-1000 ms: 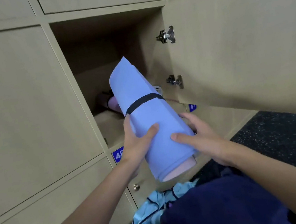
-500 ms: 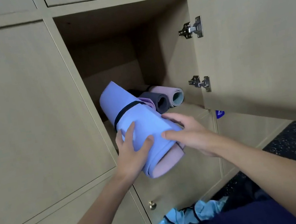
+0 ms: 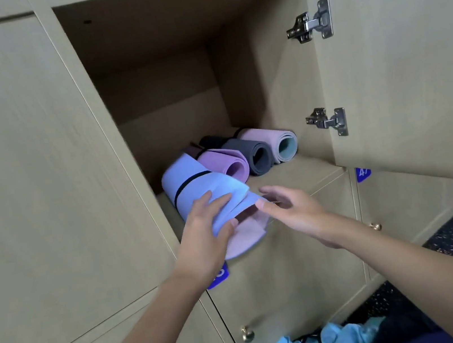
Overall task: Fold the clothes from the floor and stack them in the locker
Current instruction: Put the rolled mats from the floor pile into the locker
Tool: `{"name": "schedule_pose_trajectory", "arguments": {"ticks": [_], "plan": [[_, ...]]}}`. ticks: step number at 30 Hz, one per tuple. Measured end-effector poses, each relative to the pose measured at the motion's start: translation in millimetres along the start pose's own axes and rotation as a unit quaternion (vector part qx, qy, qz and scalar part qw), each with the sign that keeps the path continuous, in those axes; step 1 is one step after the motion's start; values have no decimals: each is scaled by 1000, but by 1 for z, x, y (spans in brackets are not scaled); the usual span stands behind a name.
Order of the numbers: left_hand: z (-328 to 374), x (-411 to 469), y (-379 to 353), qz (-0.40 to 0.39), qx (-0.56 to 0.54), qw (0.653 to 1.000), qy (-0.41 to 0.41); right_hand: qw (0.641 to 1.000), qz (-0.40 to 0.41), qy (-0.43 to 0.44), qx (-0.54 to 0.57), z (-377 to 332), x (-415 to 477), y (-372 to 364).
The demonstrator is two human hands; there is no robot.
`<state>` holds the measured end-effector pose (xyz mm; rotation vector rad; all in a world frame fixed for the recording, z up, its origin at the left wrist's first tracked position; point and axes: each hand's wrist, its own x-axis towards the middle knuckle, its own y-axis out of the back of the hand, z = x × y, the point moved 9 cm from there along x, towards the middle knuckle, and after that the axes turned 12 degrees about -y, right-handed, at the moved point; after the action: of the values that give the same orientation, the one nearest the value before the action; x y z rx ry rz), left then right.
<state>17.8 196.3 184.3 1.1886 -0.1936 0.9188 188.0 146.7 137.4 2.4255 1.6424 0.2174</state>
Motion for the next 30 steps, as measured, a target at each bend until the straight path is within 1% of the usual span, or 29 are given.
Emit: {"name": "schedule_pose_trajectory", "arguments": {"ticks": [5,8,11,14,15,18,19,22,27,30], "plan": [[-18,15,1,3,47,999,18,988,30,-4,-154,34,20,12],[-25,28,-3,-11,93,995,19,964,67,41,-254,36,31,12],[-34,41,-9,-34,127,991,30,940,102,79,-315,32,41,11],[-43,54,-13,-64,152,986,37,916,109,98,-374,30,53,4],[-46,57,-14,-74,158,984,40,914,112,103,-375,30,57,4],[-53,65,-15,-90,176,979,59,925,112,110,-347,31,62,9],[-53,68,-14,-81,178,978,65,926,112,116,-342,32,63,10],[-50,75,-9,-23,174,981,81,919,121,149,-344,31,61,7],[-58,81,-15,3,200,974,106,921,130,168,-326,33,63,9],[-68,85,-11,20,240,961,133,920,124,172,-330,32,62,7]]}}
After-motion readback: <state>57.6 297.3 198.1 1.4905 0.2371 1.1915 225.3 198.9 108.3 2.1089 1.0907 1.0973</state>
